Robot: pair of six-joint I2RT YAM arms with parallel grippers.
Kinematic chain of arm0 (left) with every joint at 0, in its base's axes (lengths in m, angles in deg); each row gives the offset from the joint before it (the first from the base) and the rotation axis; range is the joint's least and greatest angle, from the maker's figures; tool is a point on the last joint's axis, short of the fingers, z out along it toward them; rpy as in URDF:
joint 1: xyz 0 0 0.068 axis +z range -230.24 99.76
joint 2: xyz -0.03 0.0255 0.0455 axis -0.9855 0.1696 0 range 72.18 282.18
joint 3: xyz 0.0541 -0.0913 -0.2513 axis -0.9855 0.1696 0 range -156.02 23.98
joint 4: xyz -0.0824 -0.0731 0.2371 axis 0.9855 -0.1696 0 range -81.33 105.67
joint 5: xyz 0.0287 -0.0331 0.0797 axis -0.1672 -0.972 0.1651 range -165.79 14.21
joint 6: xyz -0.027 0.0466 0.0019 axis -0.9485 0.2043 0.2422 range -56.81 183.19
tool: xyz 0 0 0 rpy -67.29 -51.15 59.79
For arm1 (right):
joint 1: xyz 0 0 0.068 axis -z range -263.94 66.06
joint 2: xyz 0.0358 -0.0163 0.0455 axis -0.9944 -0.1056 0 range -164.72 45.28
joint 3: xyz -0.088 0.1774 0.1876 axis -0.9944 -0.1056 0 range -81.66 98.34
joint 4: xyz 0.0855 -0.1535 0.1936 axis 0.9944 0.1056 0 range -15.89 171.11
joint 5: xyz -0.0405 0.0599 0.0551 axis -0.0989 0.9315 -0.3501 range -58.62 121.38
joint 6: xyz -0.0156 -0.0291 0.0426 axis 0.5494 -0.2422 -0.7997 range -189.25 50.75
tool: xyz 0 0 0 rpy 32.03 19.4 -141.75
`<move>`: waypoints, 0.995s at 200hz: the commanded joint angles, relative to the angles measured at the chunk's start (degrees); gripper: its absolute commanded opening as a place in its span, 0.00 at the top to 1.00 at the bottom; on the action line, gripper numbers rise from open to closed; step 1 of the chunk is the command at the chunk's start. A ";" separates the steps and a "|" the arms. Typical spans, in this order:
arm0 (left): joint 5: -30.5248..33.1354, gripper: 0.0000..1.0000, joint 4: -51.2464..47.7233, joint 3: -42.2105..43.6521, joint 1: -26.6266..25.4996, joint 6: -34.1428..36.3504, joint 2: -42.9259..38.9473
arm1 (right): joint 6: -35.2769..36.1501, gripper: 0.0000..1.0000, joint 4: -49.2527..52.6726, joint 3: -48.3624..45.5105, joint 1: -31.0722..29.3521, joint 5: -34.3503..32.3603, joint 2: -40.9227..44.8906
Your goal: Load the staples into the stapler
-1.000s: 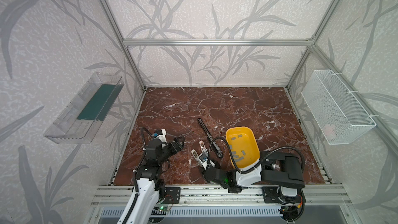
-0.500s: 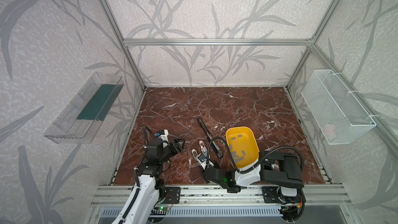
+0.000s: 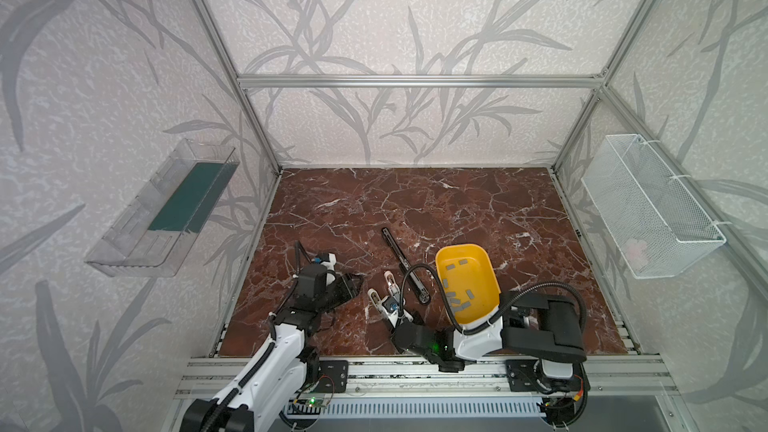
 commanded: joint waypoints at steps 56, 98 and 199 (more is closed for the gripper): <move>4.21 0.55 4.34 -0.85 -7.22 -0.41 2.87 | -0.72 0.73 4.48 -0.56 0.13 0.93 -2.98; 3.46 0.55 4.29 1.15 -10.19 0.93 -0.41 | -0.83 0.73 4.62 0.10 0.14 0.96 -2.98; 5.22 0.53 9.77 6.93 -16.89 1.24 -5.53 | -1.47 0.73 4.58 1.03 0.28 0.93 -3.77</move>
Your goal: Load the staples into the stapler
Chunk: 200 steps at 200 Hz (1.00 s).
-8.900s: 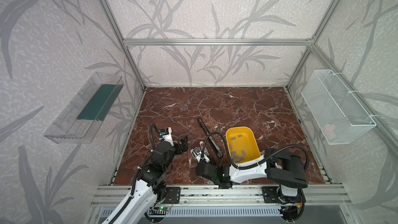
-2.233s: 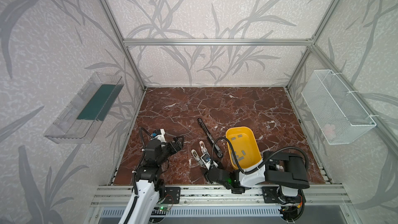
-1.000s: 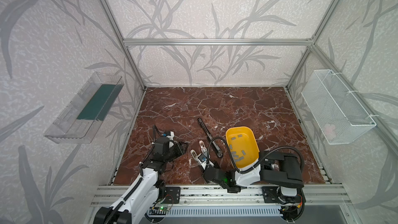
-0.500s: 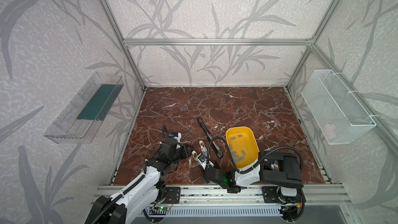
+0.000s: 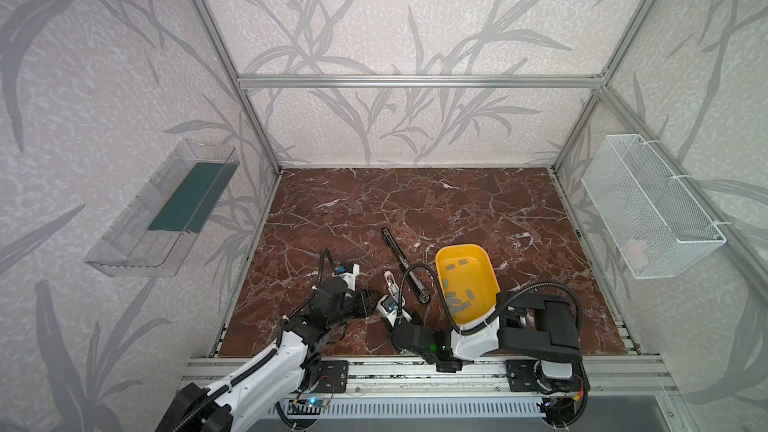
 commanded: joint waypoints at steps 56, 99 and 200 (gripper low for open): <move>4.49 0.50 0.56 1.85 -2.74 1.31 -2.56 | -0.47 0.69 4.43 -0.45 0.35 1.29 -1.78; 6.88 0.51 1.94 2.65 -3.11 2.13 -1.17 | 0.37 0.59 4.33 -1.09 0.35 1.80 1.10; 7.25 0.51 1.61 2.91 -3.24 2.76 -1.70 | 5.56 0.50 2.05 -6.63 -0.71 2.59 17.32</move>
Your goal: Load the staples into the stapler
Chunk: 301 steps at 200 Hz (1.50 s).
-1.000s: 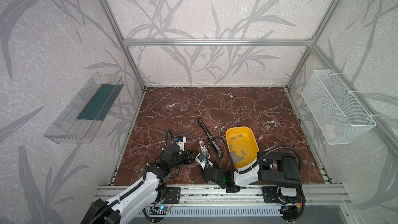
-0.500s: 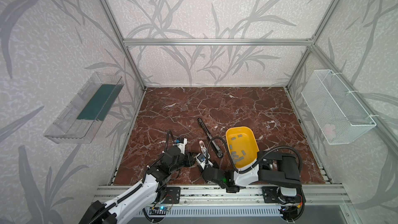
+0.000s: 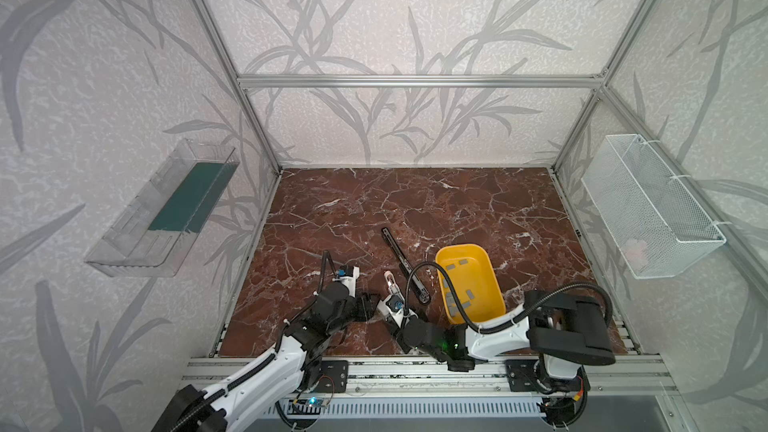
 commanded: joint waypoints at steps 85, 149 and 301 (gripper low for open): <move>0.14 0.52 1.25 1.12 -0.40 0.67 -0.34 | 4.32 0.67 4.40 7.06 1.27 -0.52 4.76; 0.11 0.52 1.53 1.11 -0.40 0.73 -0.25 | 1.38 0.69 5.75 9.30 2.17 -0.07 -2.31; 0.32 0.53 1.79 1.03 -0.56 1.02 -0.07 | -3.86 0.74 4.63 6.59 1.41 0.18 -7.74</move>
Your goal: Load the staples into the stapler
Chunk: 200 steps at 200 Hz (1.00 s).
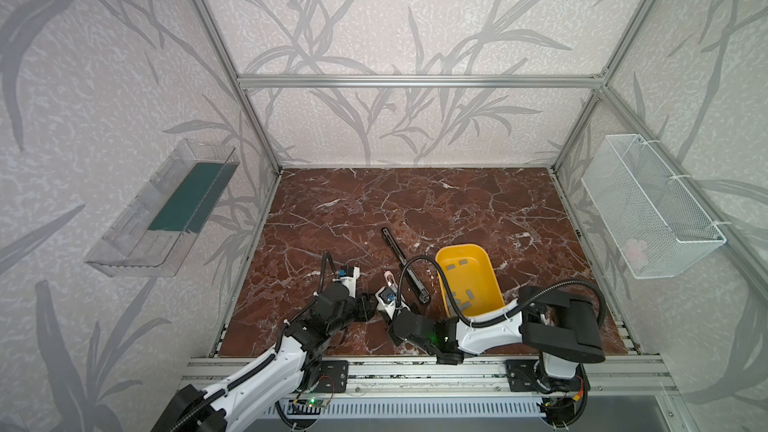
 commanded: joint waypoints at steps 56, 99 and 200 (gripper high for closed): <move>0.50 0.53 1.22 0.79 -0.32 0.97 0.04 | -2.36 0.75 1.92 -0.94 -0.73 -0.52 -3.15; 0.54 0.53 1.25 0.79 -0.36 0.97 0.04 | -2.88 0.75 2.75 -0.82 -1.42 -1.52 -4.61; 0.93 0.53 1.25 0.79 -0.33 1.15 0.22 | -5.88 0.76 0.85 -2.59 -1.77 -1.42 -7.11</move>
